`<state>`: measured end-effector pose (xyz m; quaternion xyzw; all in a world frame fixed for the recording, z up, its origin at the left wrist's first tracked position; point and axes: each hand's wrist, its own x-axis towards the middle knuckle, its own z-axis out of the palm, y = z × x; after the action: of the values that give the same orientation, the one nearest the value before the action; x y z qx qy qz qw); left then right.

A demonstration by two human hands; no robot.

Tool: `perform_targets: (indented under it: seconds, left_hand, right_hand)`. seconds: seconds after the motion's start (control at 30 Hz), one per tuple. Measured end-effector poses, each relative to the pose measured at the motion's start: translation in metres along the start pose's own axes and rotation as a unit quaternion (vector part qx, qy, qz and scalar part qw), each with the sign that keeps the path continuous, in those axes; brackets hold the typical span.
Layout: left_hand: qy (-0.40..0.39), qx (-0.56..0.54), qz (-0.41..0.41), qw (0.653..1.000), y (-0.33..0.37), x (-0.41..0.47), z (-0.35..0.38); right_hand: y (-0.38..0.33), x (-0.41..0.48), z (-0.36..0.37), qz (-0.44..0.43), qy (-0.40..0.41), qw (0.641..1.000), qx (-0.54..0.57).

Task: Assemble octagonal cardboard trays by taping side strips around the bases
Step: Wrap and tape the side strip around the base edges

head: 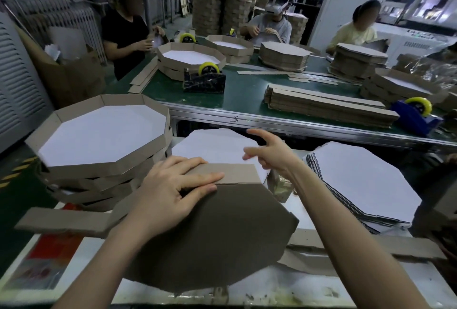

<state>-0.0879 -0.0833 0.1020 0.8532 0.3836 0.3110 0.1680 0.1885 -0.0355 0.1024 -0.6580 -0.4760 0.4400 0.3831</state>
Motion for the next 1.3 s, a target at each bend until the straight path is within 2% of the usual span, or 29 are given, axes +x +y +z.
perform_targets:
  seconds: [0.23,0.5,0.77,0.97,1.13,1.3]
  left_hand:
    - [-0.014,0.050,0.033,0.998,-0.001,-0.006,-0.003]
    - [-0.024,-0.009,0.020,0.999,-0.012,-0.003,-0.001]
    - [-0.020,-0.005,0.050,0.999,-0.016,-0.006,-0.003]
    - [-0.029,0.061,0.118,0.991,-0.010,-0.007,-0.006]
    - [-0.033,0.056,0.106,0.992,-0.011,-0.007,-0.004]
    - [-0.037,0.040,0.105,0.993,-0.008,-0.007,-0.004]
  right_hand:
    - [-0.067,-0.066,0.030,-0.035,-0.029,0.982,0.185]
    - [-0.047,-0.125,0.058,0.043,-0.070,0.955,0.284]
    - [-0.027,-0.146,0.065,0.055,-0.072,0.943,0.319]
    - [-0.017,-0.152,0.070,0.070,-0.086,0.936,0.333]
    - [-0.013,-0.156,0.074,0.092,-0.077,0.953,0.279]
    - [-0.016,-0.146,0.072,0.135,-0.047,0.950,0.276]
